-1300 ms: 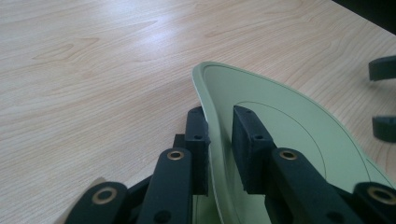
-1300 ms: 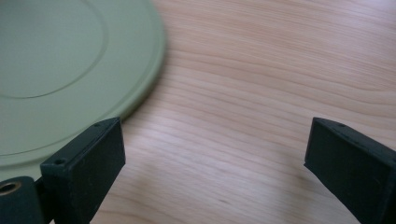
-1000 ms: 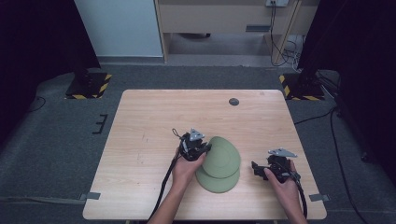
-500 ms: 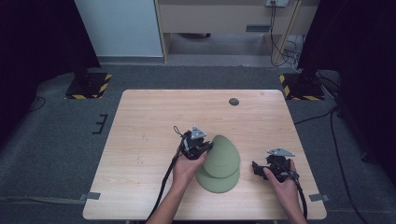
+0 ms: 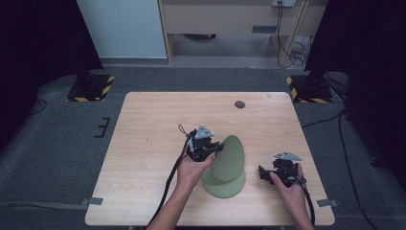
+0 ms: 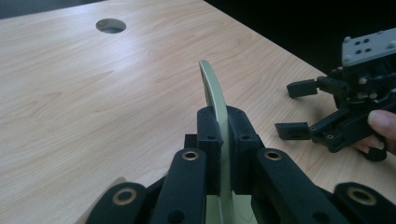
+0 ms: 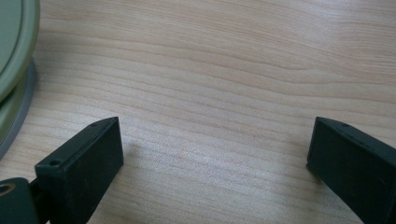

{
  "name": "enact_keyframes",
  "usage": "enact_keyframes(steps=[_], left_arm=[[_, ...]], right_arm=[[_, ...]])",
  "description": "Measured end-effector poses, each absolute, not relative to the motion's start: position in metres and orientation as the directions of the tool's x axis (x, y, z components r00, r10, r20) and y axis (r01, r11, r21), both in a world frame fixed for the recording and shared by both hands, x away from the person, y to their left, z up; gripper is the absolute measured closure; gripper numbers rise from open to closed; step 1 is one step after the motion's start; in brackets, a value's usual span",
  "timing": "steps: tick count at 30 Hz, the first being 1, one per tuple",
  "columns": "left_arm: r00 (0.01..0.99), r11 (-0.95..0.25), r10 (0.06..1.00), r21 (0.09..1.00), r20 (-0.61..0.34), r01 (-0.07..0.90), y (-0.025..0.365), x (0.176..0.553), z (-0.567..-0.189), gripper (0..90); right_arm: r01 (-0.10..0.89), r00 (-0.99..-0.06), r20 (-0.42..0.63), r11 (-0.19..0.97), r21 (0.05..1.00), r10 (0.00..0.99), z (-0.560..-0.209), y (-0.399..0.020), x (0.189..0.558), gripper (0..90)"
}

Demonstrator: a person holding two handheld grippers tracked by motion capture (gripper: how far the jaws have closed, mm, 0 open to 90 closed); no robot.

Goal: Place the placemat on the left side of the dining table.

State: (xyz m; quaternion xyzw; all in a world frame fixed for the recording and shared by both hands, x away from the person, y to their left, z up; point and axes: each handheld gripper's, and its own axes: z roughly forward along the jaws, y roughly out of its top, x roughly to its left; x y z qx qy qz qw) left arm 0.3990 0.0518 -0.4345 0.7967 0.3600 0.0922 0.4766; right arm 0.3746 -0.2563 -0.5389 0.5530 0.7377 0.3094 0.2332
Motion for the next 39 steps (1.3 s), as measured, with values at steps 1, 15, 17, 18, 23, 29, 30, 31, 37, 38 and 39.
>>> enact_keyframes(steps=[1, 15, 17, 18, 23, 29, 30, 31, 37, 38, 39], left_arm=[[0.729, -0.288, 0.656, 0.828, -0.195, 0.481, 0.050, 0.398, -0.431, 85.3], [0.755, -0.284, 0.627, 0.846, -0.192, 0.451, 0.039, 0.396, -0.411, 85.4], [0.755, -0.285, 0.629, 0.849, -0.184, 0.445, 0.039, 0.396, -0.409, 85.4], [0.754, -0.285, 0.632, 0.850, -0.180, 0.442, 0.039, 0.397, -0.408, 85.4], [0.735, -0.248, 0.648, 0.858, -0.198, 0.450, 0.046, 0.401, -0.404, 85.4], [0.718, -0.231, 0.668, 0.862, -0.197, 0.451, 0.051, 0.406, -0.398, 85.4], [0.714, -0.227, 0.673, 0.863, -0.196, 0.451, 0.051, 0.407, -0.397, 85.3], [0.711, -0.227, 0.677, 0.864, -0.192, 0.450, 0.052, 0.408, -0.396, 85.4], [0.686, -0.215, 0.704, 0.864, -0.186, 0.455, 0.057, 0.415, -0.395, 85.4], [0.682, -0.216, 0.708, 0.863, -0.182, 0.456, 0.058, 0.416, -0.395, 85.4], [0.676, -0.217, 0.715, 0.864, -0.176, 0.455, 0.061, 0.418, -0.395, 85.4]], right_arm=[[0.672, -0.280, -0.002, 0.197, 0.714, 0.960, -0.539, -0.256, 0.375, 3.7], [0.672, -0.279, -0.002, 0.197, 0.714, 0.960, -0.539, -0.256, 0.375, 3.5], [0.672, -0.279, -0.002, 0.197, 0.714, 0.960, -0.539, -0.256, 0.375, 3.5], [0.672, -0.279, -0.002, 0.197, 0.714, 0.960, -0.539, -0.256, 0.375, 3.5], [0.672, -0.279, -0.002, 0.197, 0.714, 0.960, -0.539, -0.256, 0.375, 3.4], [0.672, -0.279, -0.002, 0.197, 0.714, 0.960, -0.539, -0.256, 0.375, 3.3], [0.672, -0.280, -0.002, 0.197, 0.714, 0.960, -0.539, -0.256, 0.375, 3.2], [0.672, -0.279, -0.002, 0.197, 0.714, 0.960, -0.539, -0.256, 0.375, 3.2], [0.672, -0.279, -0.002, 0.197, 0.714, 0.960, -0.539, -0.256, 0.375, 3.2], [0.672, -0.280, -0.002, 0.197, 0.714, 0.960, -0.539, -0.256, 0.375, 3.2], [0.672, -0.280, -0.002, 0.197, 0.714, 0.960, -0.539, -0.256, 0.375, 3.2]])
